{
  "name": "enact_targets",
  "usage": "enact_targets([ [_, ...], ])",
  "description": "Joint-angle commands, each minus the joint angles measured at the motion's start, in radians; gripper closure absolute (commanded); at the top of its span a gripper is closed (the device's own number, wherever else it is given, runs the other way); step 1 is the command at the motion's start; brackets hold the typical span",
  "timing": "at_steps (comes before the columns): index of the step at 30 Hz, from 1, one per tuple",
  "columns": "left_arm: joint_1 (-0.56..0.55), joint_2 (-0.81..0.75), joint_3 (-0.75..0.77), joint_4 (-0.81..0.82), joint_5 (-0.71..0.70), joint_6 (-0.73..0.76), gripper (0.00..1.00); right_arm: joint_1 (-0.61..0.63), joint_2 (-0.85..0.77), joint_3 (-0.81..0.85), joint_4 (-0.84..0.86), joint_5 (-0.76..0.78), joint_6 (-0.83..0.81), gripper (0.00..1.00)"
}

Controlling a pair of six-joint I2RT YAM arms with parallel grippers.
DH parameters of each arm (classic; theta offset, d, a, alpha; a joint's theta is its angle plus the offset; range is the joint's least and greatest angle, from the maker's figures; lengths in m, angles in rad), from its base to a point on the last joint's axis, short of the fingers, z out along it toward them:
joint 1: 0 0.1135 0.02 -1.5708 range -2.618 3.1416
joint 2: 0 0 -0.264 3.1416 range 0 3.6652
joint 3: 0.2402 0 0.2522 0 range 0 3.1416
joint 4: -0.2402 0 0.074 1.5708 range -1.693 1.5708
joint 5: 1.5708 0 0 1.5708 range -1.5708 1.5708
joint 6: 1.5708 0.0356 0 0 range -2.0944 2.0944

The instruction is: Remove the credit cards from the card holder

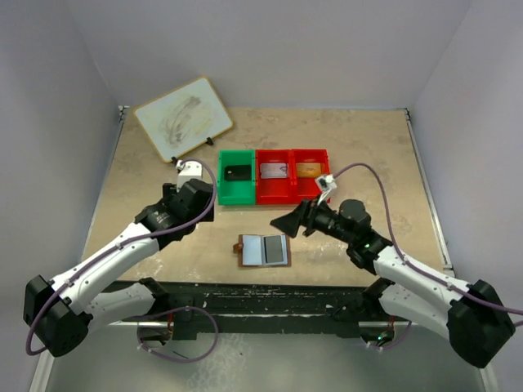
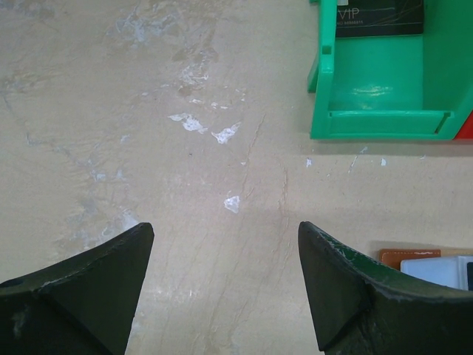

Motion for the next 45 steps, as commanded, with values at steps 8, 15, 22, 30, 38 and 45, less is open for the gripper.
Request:
enact_targets([
  [8, 0.007, 0.003, -0.031, 0.185, 0.203, -0.151, 0.23, 0.394, 0.081, -0.062, -0.188, 0.292, 0.223, 0.12],
  [15, 0.005, 0.162, -0.087, 0.462, 0.479, -0.197, 0.26, 0.489, 0.203, -0.051, -0.185, 0.369, 0.320, 0.14],
  [22, -0.078, 0.300, -0.075, 0.550, 0.547, -0.157, 0.29, 0.504, 0.294, -0.054, -0.184, 0.411, 0.408, 0.15],
  [30, -0.165, 0.433, -0.093, 0.593, 0.430, -0.126, 0.30, 0.502, 0.275, -0.041, -0.339, 0.506, 0.488, 0.11],
  [38, -0.210, 0.470, -0.149, 0.657, 0.427, -0.166, 0.36, 0.398, 0.340, -0.040, -0.330, 0.474, 0.464, 0.05],
  [45, -0.238, 0.407, -0.217, 0.649, 0.420, -0.219, 0.45, 0.303, 0.376, -0.011, -0.284, 0.439, 0.388, 0.06],
])
